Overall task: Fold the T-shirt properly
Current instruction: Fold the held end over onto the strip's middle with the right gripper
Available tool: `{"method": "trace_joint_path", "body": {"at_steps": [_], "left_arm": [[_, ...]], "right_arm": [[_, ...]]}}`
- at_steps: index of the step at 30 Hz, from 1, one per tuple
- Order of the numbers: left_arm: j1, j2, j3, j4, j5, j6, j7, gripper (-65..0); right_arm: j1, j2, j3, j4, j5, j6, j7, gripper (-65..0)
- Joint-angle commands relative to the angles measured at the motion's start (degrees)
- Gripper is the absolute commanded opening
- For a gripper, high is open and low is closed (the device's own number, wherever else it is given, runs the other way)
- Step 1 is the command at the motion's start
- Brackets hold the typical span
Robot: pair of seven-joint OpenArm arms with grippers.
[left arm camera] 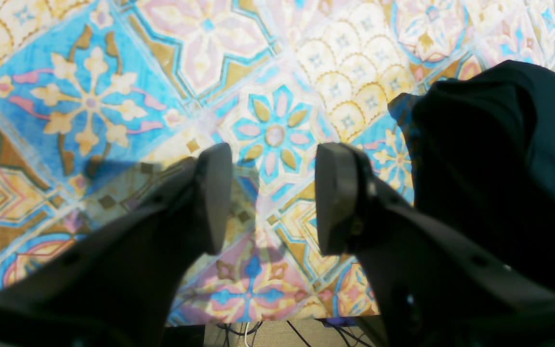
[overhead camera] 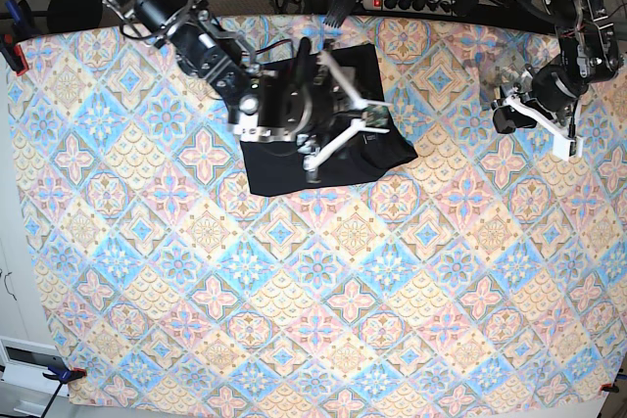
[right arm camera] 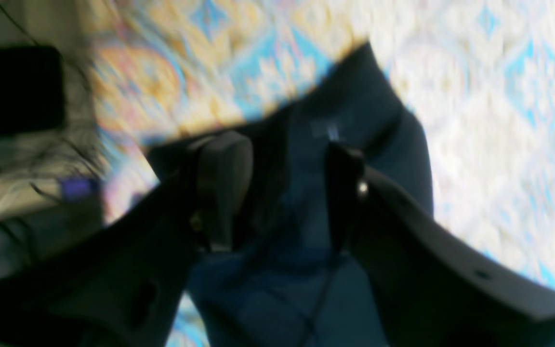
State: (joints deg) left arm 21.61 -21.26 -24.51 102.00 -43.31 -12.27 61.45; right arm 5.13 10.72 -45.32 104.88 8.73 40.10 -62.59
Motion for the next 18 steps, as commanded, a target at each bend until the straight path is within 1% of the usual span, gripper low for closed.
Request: {"method": "trace_joint_path", "body": {"at_steps": [1,4,7,9,12,14,16,18], "left_arm": [[0.06,-0.85,0.12,1.26,-0.43,-0.17,-0.92,-39.2],[2.17,-1.12,3.99,5.3,-0.08,-0.17,-1.01,-39.3],[4.55,-0.85,7.15,10.66,0.98,-0.17,-1.01,-39.3],[5.6,-0.85,8.64,11.81,1.16,0.01,-1.01,-39.3],[5.78,-0.85,8.73,11.72,1.07,0.01,-1.1,-39.3],[5.78,-0.85,8.73,11.72,1.07,0.01,-1.1,-39.3],[5.69,-0.85,8.82,11.72,1.07,0.01,-1.1,-39.3],[5.78,-0.85,8.82,11.89,0.8,0.01,-1.1,-39.3]], "right_arm": [[0.81,0.66,2.29,1.19,-0.51,-0.1,0.83,-37.2],[0.81,2.16,7.56,4.17,-0.51,-0.1,1.44,-37.2],[-0.42,2.16,12.49,5.84,0.81,-0.1,3.55,-37.3],[-0.86,2.16,16.7,5.84,3.97,-0.1,3.82,-38.5],[-0.95,2.16,22.24,5.84,9.86,-0.1,3.64,-42.7],[-0.95,2.86,23.21,5.67,11.36,-0.1,3.82,-44.6],[-0.69,3.13,22.24,4.88,11.18,-0.1,4.08,-45.4],[-0.51,3.13,21.28,1.62,10.39,-0.1,4.26,-45.5]]}}
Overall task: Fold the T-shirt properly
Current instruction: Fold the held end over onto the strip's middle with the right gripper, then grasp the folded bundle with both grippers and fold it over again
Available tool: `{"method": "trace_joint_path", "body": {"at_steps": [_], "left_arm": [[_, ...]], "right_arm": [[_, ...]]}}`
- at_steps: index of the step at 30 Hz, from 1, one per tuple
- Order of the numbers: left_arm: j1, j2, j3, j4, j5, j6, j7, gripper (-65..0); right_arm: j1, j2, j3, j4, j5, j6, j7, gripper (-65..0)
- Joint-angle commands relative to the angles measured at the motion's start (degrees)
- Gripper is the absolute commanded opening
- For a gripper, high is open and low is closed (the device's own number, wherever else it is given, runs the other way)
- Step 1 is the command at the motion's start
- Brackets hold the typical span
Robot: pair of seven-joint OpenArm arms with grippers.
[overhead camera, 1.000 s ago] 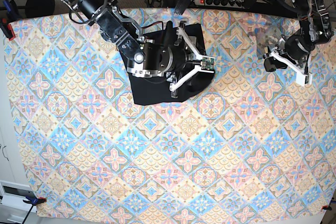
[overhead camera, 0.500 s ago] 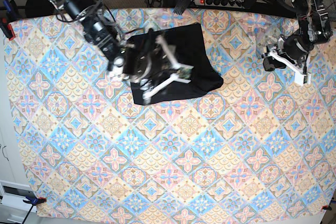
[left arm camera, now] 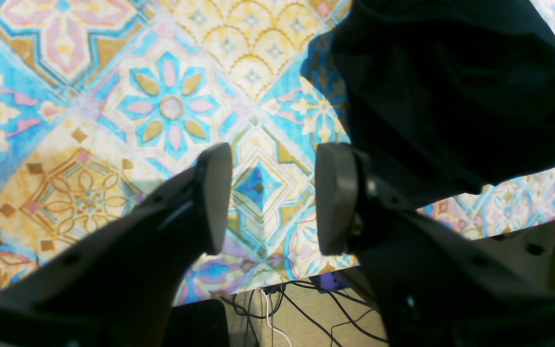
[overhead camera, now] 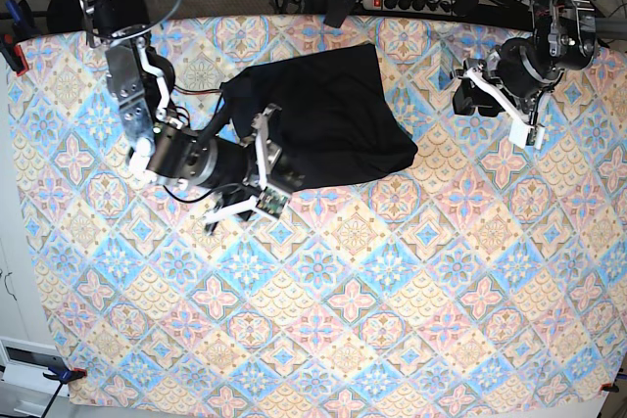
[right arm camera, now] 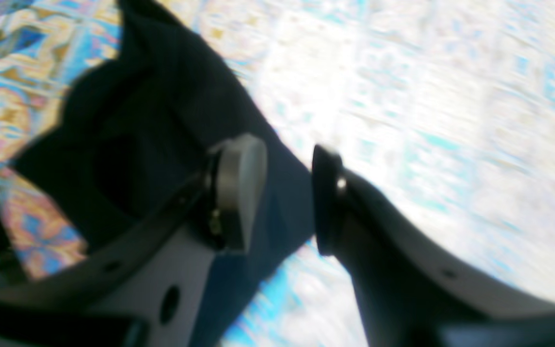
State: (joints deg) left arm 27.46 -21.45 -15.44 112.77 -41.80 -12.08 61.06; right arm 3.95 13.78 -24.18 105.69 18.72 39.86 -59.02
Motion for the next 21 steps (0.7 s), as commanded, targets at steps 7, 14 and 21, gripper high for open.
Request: {"method": "trace_joint_path", "body": {"at_steps": [7,14,21], "left_arm": [[0.19,-0.66,-0.43,1.21,-0.53,-0.19,-0.71,-39.3],[0.45,-0.75,-0.43,1.21,-0.53,-0.19,-0.71,-39.3],[-0.87,-0.75,-0.43,1.03,-0.35,-0.19,-0.71,-39.3]], "right_arm": [[0.67,0.07,-1.27,-13.87,-10.94,0.14,8.78,-51.2],[0.58,0.07,-0.91,-17.47,-11.29,0.14,12.3,-52.2],[-3.73,0.33,-5.84,-6.92,-11.29,0.14,6.76,-52.2]]}}
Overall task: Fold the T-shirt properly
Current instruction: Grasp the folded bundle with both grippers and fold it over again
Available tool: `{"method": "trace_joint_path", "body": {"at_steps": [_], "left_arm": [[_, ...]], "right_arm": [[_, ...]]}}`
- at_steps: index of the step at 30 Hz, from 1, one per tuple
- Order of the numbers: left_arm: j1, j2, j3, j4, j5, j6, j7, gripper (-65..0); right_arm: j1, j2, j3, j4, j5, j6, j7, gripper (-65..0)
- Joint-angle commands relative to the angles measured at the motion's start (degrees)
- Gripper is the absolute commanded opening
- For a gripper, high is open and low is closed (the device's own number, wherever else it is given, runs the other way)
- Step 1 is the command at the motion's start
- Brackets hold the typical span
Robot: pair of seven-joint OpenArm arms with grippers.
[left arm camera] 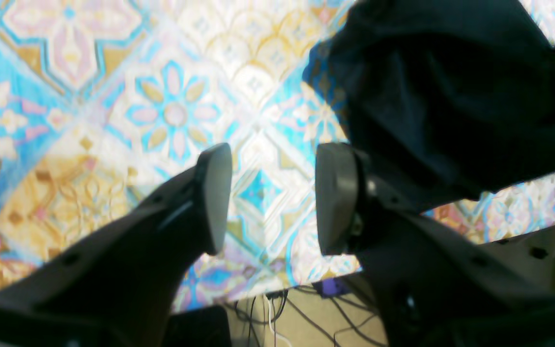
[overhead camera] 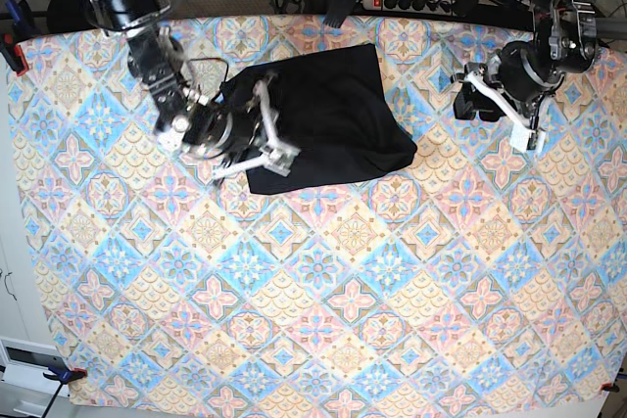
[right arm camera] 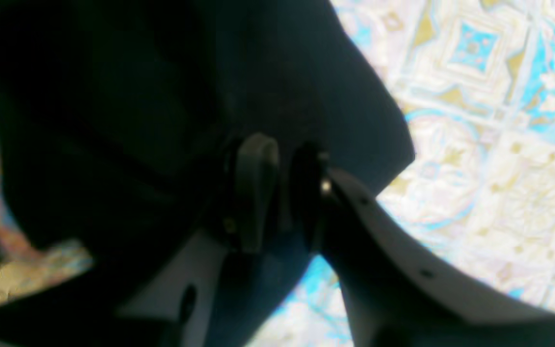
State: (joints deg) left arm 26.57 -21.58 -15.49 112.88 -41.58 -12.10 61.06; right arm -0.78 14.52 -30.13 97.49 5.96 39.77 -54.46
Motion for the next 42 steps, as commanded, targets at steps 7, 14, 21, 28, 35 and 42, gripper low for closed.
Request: {"method": "trace_joint_path", "body": {"at_steps": [7,14,21,28,35,42], "left_arm": [[0.03,-0.61,-0.21,1.27,-0.92,-0.17,-0.71,-39.3],[3.89,-0.7,3.13,5.76,-1.1,-0.52,-0.62,-39.6],[1.7,-1.49,19.84,5.76,-0.48,-0.17,-0.71,-63.4],[-1.2,2.73,29.07,3.82,9.28,-0.08,-0.71,-64.0],[-4.55,5.89,37.07,-4.79,19.47,-0.08,-2.55,-63.9],[-7.71,5.54,38.47,-13.14,24.22,0.01,-5.98,-63.9]], "right_arm": [[2.93,-0.41,-14.13,6.9,1.3,0.23,-3.26,-52.2],[7.85,-0.5,-2.79,6.2,1.56,0.23,-1.85,-52.2],[12.69,-0.68,1.43,-5.49,1.21,0.23,2.28,-52.3],[18.67,-3.84,1.43,-16.92,1.03,0.23,4.92,-57.5],[24.73,-9.38,-2.88,-30.72,-5.82,0.23,11.16,-60.2],[25.61,-10.08,-7.89,-38.72,-12.15,0.23,14.85,-60.2]]}}
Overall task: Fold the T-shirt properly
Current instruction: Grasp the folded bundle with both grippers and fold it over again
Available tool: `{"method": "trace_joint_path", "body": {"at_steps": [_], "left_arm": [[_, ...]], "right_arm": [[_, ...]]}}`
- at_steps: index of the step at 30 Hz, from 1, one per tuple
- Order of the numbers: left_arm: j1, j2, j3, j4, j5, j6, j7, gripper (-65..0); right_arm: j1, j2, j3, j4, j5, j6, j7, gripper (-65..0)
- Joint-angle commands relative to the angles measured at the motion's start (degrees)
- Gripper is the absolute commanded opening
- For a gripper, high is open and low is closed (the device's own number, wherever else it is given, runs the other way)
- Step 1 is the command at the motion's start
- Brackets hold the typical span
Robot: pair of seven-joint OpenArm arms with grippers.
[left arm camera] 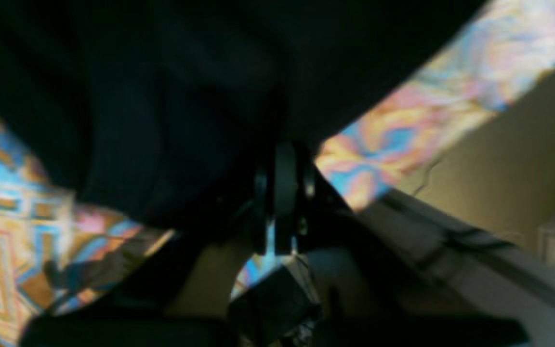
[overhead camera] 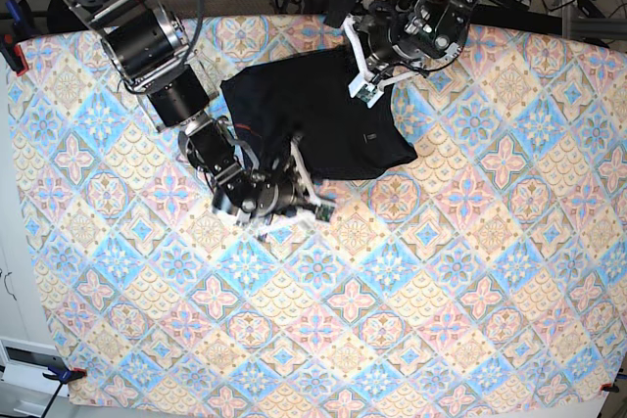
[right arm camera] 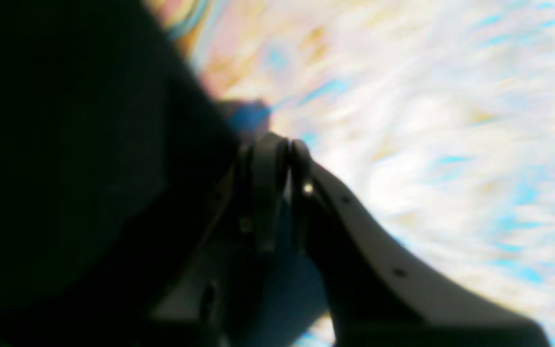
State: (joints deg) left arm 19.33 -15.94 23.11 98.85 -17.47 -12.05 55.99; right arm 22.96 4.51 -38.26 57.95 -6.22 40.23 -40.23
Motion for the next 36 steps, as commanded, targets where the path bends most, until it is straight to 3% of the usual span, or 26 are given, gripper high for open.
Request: {"method": "trace_joint_path", "body": {"at_steps": [1,3,5,11,21,29,36], "left_arm": [[-0.91,-0.19,-0.12,0.27,0.82,-0.03,-1.35,-63.9],[-1.97,-0.19,-0.21,-1.13,2.66,-0.03,-2.05,-63.9],[-3.02,-0.19,-0.21,-2.36,4.16,-0.03,-2.14,-63.9],[-8.04,-0.19,-0.21,-8.17,7.14,-0.03,-4.6,-63.9],[-21.13,2.27,0.14,-18.28,8.82,-0.03,-6.18,-63.8],[-30.1,6.23,0.23,-27.95,8.99,-0.03,-13.04,-63.8],[-37.93,13.61,0.31,-38.5,17.08,-0.03,-20.6,-63.6]], "right_arm": [[1.79,0.19,-0.29,0.73,0.02,-0.23,0.54,-60.2],[1.61,1.6,-1.78,0.82,0.02,-0.23,0.27,-60.2],[1.61,5.03,-3.45,1.78,0.02,-0.23,-1.31,-60.4],[-4.28,12.76,-6.53,14.35,0.28,-0.23,-4.83,-60.4],[-18.08,22.26,2.7,33.17,0.28,-0.23,-9.49,-60.4],[-27.66,24.81,13.69,45.47,0.28,-0.23,-9.49,-60.4],[-33.91,25.24,17.82,53.3,0.28,-0.23,-9.49,-60.4]]}}
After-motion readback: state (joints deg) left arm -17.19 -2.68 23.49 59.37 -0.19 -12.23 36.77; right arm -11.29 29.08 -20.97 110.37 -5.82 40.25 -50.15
